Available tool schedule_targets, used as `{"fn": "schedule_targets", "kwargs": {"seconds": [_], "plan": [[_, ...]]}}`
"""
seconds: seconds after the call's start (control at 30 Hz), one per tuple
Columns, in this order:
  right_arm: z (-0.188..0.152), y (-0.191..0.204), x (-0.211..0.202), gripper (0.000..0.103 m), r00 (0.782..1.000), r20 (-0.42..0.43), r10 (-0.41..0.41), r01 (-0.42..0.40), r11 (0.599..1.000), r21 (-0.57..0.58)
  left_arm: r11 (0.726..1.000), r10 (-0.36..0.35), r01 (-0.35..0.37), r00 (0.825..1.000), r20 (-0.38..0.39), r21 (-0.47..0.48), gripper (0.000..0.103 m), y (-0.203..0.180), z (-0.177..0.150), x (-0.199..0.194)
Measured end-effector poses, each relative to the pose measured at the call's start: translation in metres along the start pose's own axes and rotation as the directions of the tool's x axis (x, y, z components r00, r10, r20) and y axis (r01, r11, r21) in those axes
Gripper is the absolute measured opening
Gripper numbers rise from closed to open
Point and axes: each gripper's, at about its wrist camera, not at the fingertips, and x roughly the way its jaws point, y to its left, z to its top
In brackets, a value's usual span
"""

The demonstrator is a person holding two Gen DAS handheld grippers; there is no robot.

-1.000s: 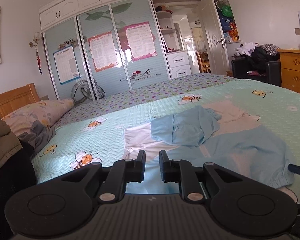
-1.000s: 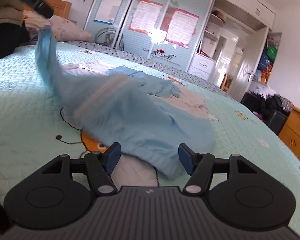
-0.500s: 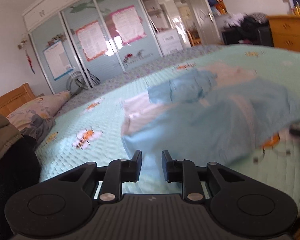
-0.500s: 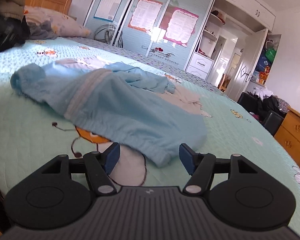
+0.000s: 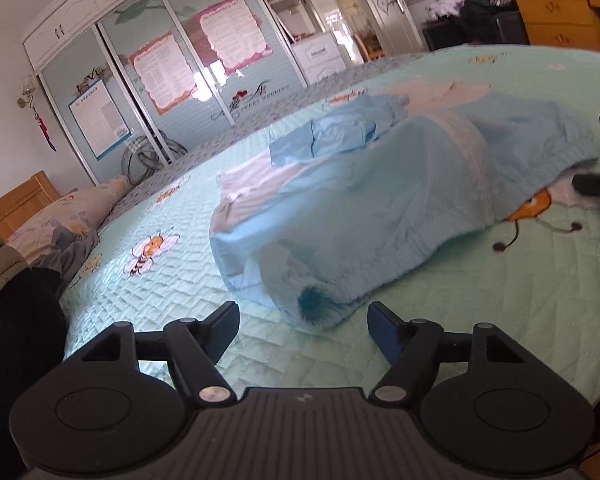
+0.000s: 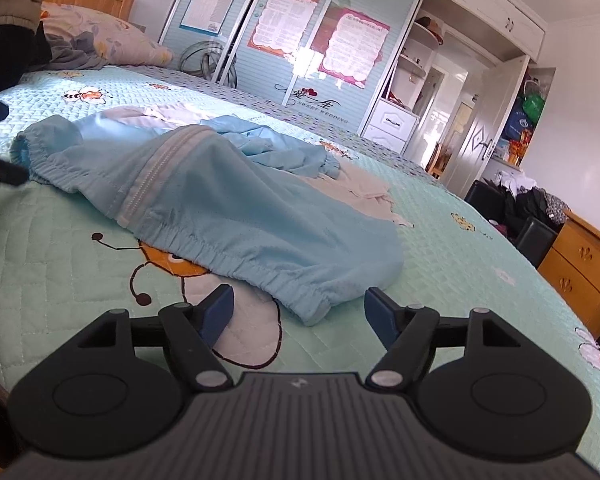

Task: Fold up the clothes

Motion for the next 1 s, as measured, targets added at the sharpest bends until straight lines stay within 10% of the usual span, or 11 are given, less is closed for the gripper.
{"fn": "schedule_targets", "kwargs": {"seconds": [1.0], "plan": [[-0.004,0.013,0.007,0.083,0.964,0.145,-0.223,0.254,0.932,-0.258,0.99,0.071,-0.066,0.997,0.038,-0.121,0.072,0.007,0.01,0.021]]}}
